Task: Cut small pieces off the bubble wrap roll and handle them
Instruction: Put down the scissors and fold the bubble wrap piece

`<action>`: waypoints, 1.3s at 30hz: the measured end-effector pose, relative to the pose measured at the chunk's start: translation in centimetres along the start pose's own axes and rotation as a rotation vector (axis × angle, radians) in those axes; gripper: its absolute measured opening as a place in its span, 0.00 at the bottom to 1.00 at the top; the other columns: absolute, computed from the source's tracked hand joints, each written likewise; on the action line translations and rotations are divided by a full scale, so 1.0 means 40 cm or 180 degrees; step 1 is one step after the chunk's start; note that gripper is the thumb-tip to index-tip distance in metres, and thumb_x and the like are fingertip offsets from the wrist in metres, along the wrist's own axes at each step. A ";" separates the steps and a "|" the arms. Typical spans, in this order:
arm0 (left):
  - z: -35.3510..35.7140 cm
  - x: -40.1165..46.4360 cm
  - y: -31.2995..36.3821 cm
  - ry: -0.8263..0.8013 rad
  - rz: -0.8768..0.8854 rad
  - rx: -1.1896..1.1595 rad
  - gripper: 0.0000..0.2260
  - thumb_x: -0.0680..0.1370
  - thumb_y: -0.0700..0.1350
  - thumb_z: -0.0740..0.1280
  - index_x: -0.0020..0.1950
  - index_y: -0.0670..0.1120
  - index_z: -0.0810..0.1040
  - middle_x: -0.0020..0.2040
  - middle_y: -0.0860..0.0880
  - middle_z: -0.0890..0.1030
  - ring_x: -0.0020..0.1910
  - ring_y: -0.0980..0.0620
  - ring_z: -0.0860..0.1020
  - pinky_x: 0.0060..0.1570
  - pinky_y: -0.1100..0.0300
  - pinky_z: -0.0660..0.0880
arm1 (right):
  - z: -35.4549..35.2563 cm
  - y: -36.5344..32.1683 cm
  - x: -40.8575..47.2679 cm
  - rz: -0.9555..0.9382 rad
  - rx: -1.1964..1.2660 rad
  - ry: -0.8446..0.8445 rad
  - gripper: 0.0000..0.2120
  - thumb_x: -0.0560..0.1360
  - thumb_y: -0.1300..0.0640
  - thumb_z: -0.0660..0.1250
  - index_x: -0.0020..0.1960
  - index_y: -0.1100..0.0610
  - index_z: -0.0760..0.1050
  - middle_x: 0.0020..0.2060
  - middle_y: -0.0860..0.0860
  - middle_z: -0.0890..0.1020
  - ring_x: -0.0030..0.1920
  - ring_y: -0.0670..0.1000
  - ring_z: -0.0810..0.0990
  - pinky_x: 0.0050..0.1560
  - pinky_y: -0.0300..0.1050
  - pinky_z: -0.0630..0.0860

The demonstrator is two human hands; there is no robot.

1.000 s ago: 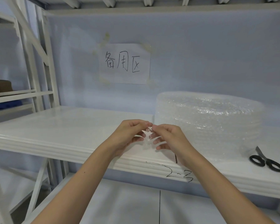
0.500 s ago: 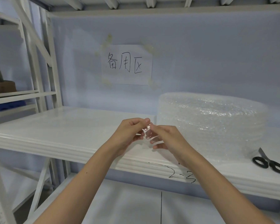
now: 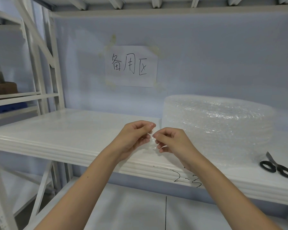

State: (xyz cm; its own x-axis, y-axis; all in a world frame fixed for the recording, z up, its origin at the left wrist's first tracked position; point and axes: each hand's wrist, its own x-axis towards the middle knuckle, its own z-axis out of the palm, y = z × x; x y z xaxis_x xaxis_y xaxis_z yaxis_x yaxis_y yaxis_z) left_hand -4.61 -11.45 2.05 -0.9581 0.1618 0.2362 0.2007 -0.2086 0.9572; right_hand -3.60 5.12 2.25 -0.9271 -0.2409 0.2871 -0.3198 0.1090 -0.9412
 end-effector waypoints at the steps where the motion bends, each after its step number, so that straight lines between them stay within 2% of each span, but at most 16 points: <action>1: -0.002 0.000 0.000 -0.0028 -0.0014 -0.0047 0.06 0.77 0.43 0.70 0.51 0.42 0.84 0.37 0.51 0.80 0.33 0.57 0.77 0.40 0.67 0.78 | -0.001 0.000 0.000 0.0003 0.0012 0.0004 0.07 0.76 0.62 0.68 0.47 0.67 0.81 0.34 0.54 0.79 0.32 0.49 0.77 0.35 0.41 0.78; 6: -0.015 -0.005 0.001 -0.0160 -0.0079 -0.0234 0.08 0.78 0.38 0.68 0.56 0.42 0.83 0.41 0.49 0.83 0.38 0.56 0.80 0.44 0.66 0.79 | -0.007 -0.006 0.000 0.0098 0.0218 -0.0008 0.06 0.77 0.62 0.66 0.44 0.62 0.80 0.33 0.53 0.79 0.31 0.50 0.77 0.36 0.42 0.77; 10: -0.023 -0.006 0.001 -0.0097 -0.0085 -0.0172 0.09 0.78 0.34 0.67 0.56 0.41 0.83 0.43 0.48 0.84 0.36 0.55 0.80 0.43 0.66 0.79 | -0.010 -0.012 0.000 0.0150 0.0375 -0.0009 0.07 0.77 0.62 0.66 0.41 0.60 0.79 0.33 0.54 0.79 0.31 0.50 0.77 0.35 0.42 0.77; 16: -0.022 -0.002 -0.004 0.0081 -0.0010 0.0039 0.08 0.77 0.36 0.69 0.54 0.42 0.84 0.42 0.48 0.84 0.37 0.55 0.79 0.43 0.65 0.78 | -0.017 -0.011 -0.003 0.0170 0.0454 -0.0005 0.06 0.76 0.61 0.67 0.41 0.60 0.80 0.33 0.54 0.80 0.32 0.50 0.77 0.35 0.42 0.77; 20: -0.010 0.001 -0.010 0.0159 0.0034 0.0116 0.06 0.76 0.35 0.69 0.50 0.43 0.83 0.42 0.47 0.83 0.40 0.52 0.79 0.48 0.62 0.80 | -0.009 -0.006 -0.004 0.0190 0.0450 -0.0086 0.05 0.76 0.61 0.67 0.43 0.60 0.80 0.33 0.53 0.79 0.31 0.49 0.77 0.35 0.42 0.77; 22: -0.006 0.003 -0.012 0.0167 0.0069 0.0115 0.06 0.76 0.34 0.69 0.51 0.41 0.82 0.43 0.45 0.83 0.41 0.51 0.79 0.48 0.62 0.80 | -0.005 -0.003 -0.003 0.0140 0.0336 -0.0070 0.05 0.77 0.61 0.67 0.43 0.61 0.80 0.33 0.53 0.80 0.31 0.49 0.77 0.35 0.42 0.78; 25: -0.001 0.003 -0.010 0.0095 0.0070 0.0020 0.06 0.77 0.34 0.69 0.52 0.40 0.81 0.41 0.45 0.84 0.39 0.53 0.81 0.46 0.63 0.80 | -0.002 0.002 0.000 0.0034 0.0219 0.0026 0.06 0.77 0.60 0.68 0.43 0.61 0.80 0.35 0.53 0.79 0.32 0.48 0.77 0.34 0.40 0.78; 30: 0.003 0.001 -0.005 0.0046 0.0027 -0.0212 0.06 0.77 0.35 0.69 0.52 0.40 0.81 0.42 0.45 0.85 0.40 0.52 0.82 0.45 0.63 0.80 | -0.003 0.013 0.007 -0.0082 0.0241 0.0252 0.06 0.76 0.62 0.69 0.44 0.63 0.81 0.39 0.55 0.81 0.38 0.50 0.80 0.39 0.43 0.81; 36: 0.008 -0.001 -0.009 0.0060 -0.0063 -0.0544 0.06 0.77 0.35 0.69 0.53 0.41 0.80 0.45 0.43 0.86 0.41 0.52 0.84 0.46 0.62 0.82 | -0.002 0.021 0.012 -0.0129 0.0328 0.0403 0.04 0.74 0.63 0.70 0.44 0.64 0.81 0.40 0.62 0.84 0.36 0.50 0.80 0.40 0.42 0.80; 39: 0.012 -0.003 -0.007 0.0067 -0.0041 -0.0559 0.06 0.78 0.35 0.67 0.54 0.40 0.80 0.45 0.42 0.85 0.40 0.51 0.84 0.46 0.61 0.82 | -0.002 0.022 0.014 -0.0208 0.0247 0.0462 0.04 0.74 0.63 0.71 0.42 0.64 0.81 0.36 0.59 0.83 0.34 0.49 0.79 0.38 0.40 0.79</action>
State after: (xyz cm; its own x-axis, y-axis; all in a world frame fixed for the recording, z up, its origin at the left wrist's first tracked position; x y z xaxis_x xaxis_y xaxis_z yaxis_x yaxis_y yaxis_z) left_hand -4.44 -10.95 1.81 -0.9648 0.1457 0.2188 0.1515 -0.3721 0.9158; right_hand -4.42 5.14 1.61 -0.9252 -0.1027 0.3654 -0.3694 0.0215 -0.9290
